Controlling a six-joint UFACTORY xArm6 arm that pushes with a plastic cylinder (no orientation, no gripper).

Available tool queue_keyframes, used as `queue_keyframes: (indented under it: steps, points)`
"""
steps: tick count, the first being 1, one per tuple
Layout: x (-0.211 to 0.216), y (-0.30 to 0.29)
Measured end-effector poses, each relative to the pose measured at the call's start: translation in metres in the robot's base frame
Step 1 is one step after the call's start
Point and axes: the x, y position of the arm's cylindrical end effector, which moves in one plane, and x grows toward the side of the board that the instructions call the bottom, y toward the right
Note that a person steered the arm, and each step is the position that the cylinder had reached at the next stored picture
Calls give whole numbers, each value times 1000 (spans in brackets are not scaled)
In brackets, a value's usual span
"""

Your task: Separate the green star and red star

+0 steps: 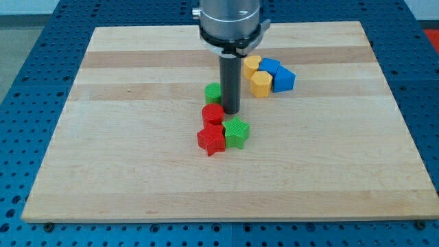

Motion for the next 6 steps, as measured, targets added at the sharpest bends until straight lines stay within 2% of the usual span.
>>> queue_keyframes:
  steps: [1, 2, 3, 4, 6]
  points:
    - [22, 30]
    - [62, 45]
    - [96, 44]
    - [99, 13]
    - [51, -17]
